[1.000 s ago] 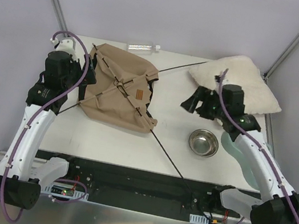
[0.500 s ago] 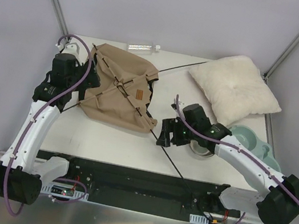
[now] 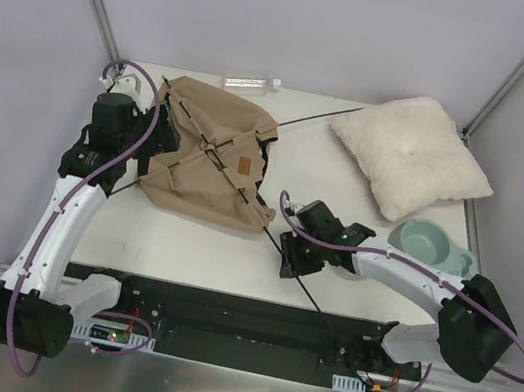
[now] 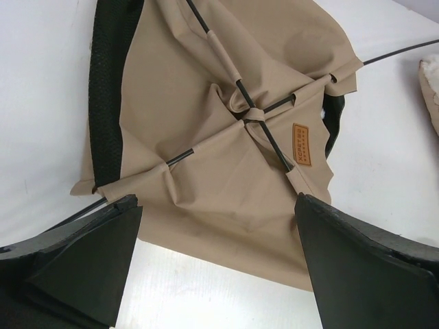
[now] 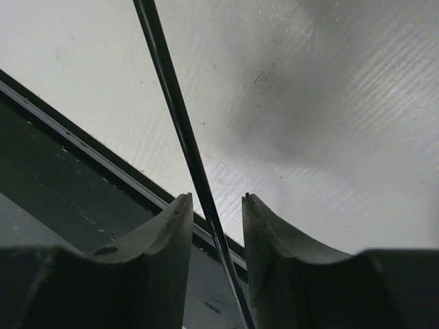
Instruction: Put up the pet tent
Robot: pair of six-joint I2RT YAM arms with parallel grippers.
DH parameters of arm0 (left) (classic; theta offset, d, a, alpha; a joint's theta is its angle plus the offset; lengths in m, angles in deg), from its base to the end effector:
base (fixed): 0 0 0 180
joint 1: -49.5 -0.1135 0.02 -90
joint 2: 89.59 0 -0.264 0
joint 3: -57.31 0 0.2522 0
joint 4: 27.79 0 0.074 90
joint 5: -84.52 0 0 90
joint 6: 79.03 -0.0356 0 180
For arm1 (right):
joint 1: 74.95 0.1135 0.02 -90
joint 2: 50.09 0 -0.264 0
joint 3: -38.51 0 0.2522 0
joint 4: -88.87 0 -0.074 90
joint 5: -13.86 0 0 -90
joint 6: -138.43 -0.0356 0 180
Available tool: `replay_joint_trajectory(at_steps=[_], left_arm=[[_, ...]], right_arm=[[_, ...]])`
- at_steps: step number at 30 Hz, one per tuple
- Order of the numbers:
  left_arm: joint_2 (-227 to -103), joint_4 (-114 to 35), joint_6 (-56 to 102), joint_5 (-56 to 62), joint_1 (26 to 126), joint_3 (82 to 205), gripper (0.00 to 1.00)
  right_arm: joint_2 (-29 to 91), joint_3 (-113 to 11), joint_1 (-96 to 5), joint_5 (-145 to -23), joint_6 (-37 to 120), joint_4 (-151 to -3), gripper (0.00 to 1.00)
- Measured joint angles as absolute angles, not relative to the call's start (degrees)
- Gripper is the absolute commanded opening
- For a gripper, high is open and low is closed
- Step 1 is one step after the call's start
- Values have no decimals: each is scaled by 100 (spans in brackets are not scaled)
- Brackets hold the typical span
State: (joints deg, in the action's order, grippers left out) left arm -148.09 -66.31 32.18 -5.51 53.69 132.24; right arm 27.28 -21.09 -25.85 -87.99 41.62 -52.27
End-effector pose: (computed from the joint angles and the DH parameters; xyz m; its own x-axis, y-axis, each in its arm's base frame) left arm 0.2249 -0.0165 0.3687 -0.3759 -0.3352 -0.8639 -0.0680 0.9397 -0.3350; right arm 0.1662 0.2031 0.2032 -0.6394 -0.5609 -0.5258 -0.7431 0.6263 0.2355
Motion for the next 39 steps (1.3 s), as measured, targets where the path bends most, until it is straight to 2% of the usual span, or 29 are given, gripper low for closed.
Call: replay_joint_trajectory(at_steps=[3, 8, 18, 29, 39], left_arm=[[-14813, -6617, 3251, -499, 5371, 13224, 99], [-14813, -6602, 3256, -442, 5371, 13219, 99], [-14859, -6578, 3341, -623, 5371, 13219, 99], [-15937, -6032, 4016, -750, 5371, 13200, 99], [-16086, -5758, 4504, -827, 5369, 13222, 99]], right_arm=[[2883, -2109, -2427, -8688, 4188, -5225, 28], [2885, -2112, -2296, -8594, 4254, -5234, 0], [2883, -2164, -2169, -8603, 4315, -5297, 0], [2828, -2164, -2148, -8548, 4337, -5406, 0], [2828, -2177, -2143, -8426, 4361, -5415, 0]])
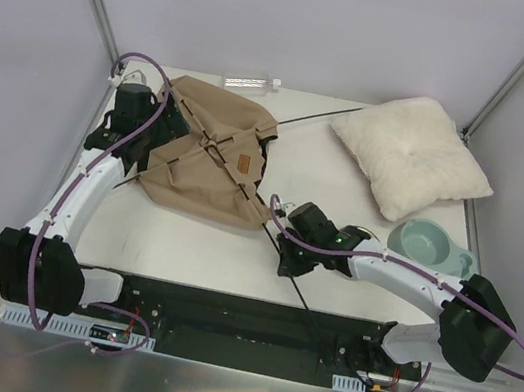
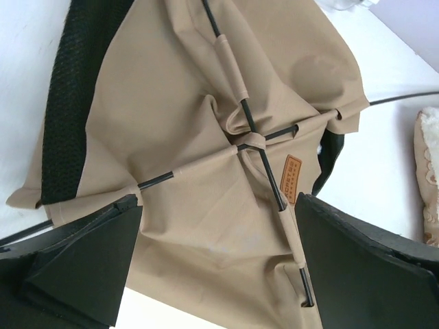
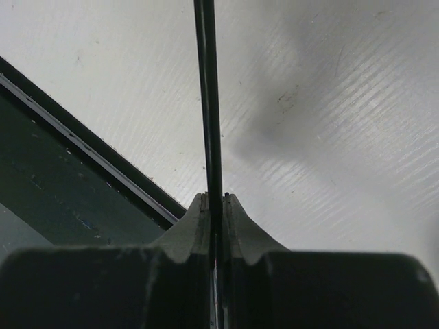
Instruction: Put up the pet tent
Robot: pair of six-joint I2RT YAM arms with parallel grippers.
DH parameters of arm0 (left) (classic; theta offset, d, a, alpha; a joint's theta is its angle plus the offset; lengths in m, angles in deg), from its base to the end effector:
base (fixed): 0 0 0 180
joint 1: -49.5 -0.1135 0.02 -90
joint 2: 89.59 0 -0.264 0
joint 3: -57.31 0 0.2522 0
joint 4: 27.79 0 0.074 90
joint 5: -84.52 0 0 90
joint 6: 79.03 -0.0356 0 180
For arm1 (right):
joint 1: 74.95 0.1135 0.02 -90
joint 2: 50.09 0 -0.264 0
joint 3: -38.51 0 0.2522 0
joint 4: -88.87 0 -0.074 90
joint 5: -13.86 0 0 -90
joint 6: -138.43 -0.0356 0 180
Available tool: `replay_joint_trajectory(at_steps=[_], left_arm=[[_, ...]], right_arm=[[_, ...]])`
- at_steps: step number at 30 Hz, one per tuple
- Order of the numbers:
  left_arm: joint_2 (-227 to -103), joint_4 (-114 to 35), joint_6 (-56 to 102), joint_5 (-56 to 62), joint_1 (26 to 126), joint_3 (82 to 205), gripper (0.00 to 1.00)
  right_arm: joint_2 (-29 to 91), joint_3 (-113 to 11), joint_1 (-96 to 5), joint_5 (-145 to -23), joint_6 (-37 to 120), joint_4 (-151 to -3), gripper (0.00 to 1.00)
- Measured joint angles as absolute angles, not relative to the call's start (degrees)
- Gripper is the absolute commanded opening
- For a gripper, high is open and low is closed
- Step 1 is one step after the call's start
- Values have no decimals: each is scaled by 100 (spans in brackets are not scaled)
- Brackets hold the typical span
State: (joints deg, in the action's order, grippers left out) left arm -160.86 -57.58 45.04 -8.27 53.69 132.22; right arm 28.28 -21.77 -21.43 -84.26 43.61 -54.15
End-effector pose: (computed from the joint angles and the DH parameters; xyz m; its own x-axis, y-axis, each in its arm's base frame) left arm 0.2846 -0.0191 0.3312 -0.3806 -0.5332 -0.7556 -0.2219 0.8458 -0.4851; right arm 0.1559 0.2193 0.2042 -0.5566 -0.6129 -0.5608 -0.8001 0.5771 0.1635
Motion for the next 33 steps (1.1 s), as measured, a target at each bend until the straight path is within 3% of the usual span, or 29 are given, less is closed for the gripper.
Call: replay_joint_trajectory(at_steps=[6, 10, 18, 26, 31, 33], left_arm=[[-16614, -5581, 4202, -604, 5369, 13377, 96], [-17631, -5575, 4512, -648, 5369, 13886, 88], [-19600, -5512, 5113, -685, 5366, 15475, 45], [-20536, -5457, 5325, -652, 5371, 16185, 38], [-20730, -5468, 5358, -591, 5432, 16185, 4], [-20807, -5453, 5360, -545, 5454, 16190, 0]], right_arm=[[2828, -2262, -2141, -8386, 4361, -5474, 0], [2828, -2262, -2104, -8299, 4359, -5498, 0], [2697, -2142, -2021, -8100, 4350, -5634, 0], [2629, -2085, -1986, -7934, 4335, -5673, 0], [2629, -2085, -1951, -7895, 4335, -5706, 0], [2631, -2085, -1931, -7890, 4335, -5699, 0]])
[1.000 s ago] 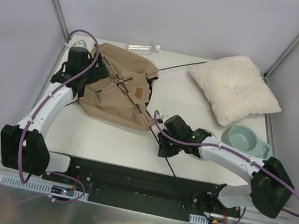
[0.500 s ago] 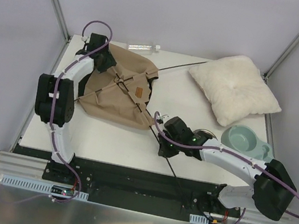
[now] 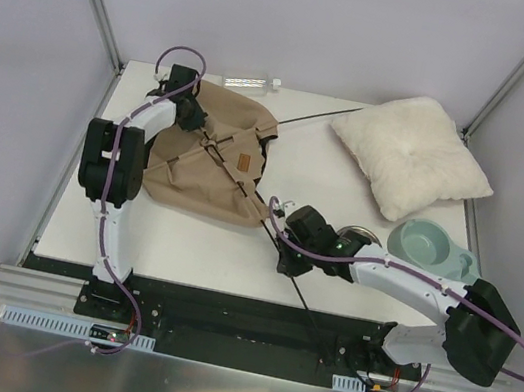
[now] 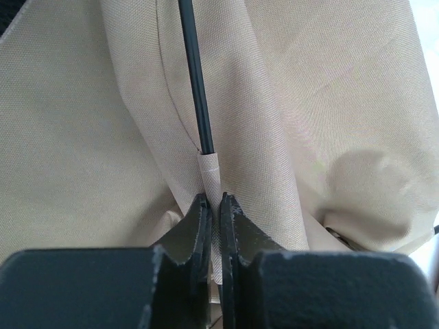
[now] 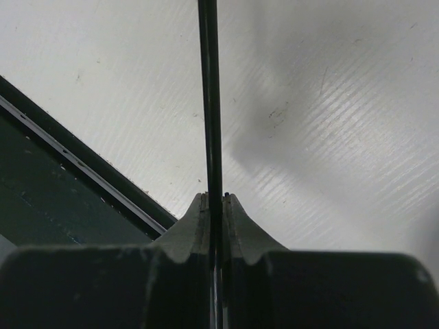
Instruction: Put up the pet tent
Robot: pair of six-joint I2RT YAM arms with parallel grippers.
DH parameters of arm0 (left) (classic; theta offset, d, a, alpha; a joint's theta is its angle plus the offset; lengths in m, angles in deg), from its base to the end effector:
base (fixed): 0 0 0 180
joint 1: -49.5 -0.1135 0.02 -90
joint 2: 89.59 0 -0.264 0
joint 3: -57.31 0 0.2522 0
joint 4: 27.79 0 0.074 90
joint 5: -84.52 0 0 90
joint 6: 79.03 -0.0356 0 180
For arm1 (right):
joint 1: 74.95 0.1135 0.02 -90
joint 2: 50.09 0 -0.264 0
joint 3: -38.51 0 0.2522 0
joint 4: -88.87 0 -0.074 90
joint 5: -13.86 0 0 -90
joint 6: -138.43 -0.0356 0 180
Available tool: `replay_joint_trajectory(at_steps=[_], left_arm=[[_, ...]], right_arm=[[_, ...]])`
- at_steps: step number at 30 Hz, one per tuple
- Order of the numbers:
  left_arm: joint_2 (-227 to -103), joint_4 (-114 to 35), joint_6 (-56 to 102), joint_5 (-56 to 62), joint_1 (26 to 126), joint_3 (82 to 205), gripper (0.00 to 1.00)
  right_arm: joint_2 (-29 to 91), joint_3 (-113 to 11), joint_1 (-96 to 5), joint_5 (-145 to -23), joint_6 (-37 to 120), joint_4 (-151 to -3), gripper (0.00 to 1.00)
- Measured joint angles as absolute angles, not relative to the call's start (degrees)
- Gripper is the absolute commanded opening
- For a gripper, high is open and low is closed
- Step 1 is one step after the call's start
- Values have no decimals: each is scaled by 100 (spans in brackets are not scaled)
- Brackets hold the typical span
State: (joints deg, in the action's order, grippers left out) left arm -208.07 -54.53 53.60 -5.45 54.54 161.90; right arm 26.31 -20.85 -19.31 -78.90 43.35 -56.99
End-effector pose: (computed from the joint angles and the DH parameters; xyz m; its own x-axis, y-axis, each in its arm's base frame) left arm 0.4721 -0.0417 0.2136 -0.5370 -0.6325 -0.5581 -0.3744 0.7716 -0.5142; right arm 0.1497 0.2220 0.2108 -0.5125 -0.5929 -0.6211 -0.7993 0.5937 0.0929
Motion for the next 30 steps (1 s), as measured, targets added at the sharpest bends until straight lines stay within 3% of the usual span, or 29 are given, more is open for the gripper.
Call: replay_joint_trajectory(at_steps=[20, 30], left_arm=[[-20107, -5112, 5229, -680, 5664, 15639, 0], [-19462, -5328, 5236, -597, 5686, 15781, 0]], right_arm=[[2583, -2597, -1772, -7652, 4040, -4783, 0], [1464, -2750, -1769, -7510, 3742, -4606, 0]])
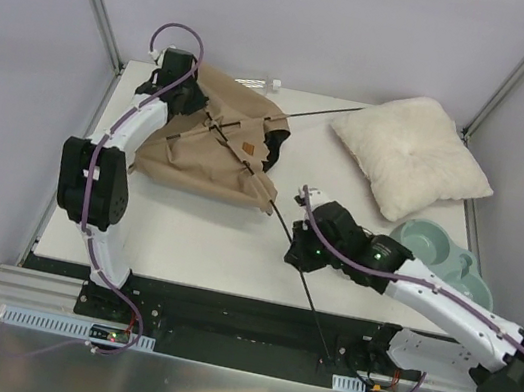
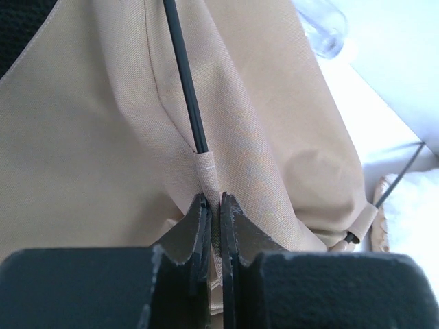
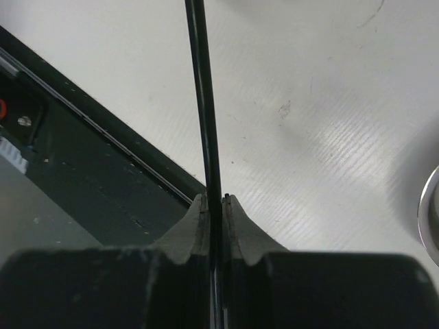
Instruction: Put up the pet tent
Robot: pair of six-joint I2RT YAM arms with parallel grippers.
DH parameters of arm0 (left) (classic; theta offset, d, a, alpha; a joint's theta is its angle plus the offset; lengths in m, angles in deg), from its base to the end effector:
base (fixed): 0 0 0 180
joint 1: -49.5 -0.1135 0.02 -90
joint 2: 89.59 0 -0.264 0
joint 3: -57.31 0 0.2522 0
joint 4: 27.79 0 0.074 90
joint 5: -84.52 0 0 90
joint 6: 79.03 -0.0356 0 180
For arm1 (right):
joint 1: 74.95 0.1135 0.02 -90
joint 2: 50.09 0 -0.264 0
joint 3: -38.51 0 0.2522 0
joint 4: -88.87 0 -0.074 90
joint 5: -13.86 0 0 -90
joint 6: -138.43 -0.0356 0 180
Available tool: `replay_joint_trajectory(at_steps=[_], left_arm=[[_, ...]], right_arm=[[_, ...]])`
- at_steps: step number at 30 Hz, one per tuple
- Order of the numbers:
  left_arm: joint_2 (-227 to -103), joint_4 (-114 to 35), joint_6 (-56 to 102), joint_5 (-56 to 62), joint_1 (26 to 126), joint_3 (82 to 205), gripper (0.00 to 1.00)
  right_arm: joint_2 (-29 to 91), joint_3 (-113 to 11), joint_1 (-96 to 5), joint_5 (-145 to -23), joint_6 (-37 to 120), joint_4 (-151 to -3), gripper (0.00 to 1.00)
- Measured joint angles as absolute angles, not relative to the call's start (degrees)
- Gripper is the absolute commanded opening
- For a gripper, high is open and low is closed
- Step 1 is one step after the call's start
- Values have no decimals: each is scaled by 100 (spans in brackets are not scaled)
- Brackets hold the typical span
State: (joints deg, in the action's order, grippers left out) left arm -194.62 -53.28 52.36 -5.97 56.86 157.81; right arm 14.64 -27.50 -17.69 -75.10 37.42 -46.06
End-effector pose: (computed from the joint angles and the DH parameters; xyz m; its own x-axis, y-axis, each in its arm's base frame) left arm 0.4312 -0.0554 0.2937 -0.4521 -0.6083 -0.6524 -0.2375 0.7871 -0.5693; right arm 0.1296 0.2003 0.2820 -0.5266 -0.4660 -0.7110 -0.7471 0.6528 0.1255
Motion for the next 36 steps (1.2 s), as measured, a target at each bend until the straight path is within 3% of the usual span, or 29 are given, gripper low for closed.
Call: replay_joint_trajectory(at_steps=[18, 27, 36], left_arm=[[-19810, -5787, 5341, 37, 6776, 17541, 0], [-20625, -5835, 5688, 181, 7428, 18515, 0], [-21084, -6165, 6125, 384, 7766, 18557, 0]], right_arm=[[-877, -2846, -1730, -6773, 3209, -3734, 0], [-1395, -3349, -1730, -5980, 3119, -3321, 0], [-1333, -3792, -1730, -5490, 3178, -3472, 0]])
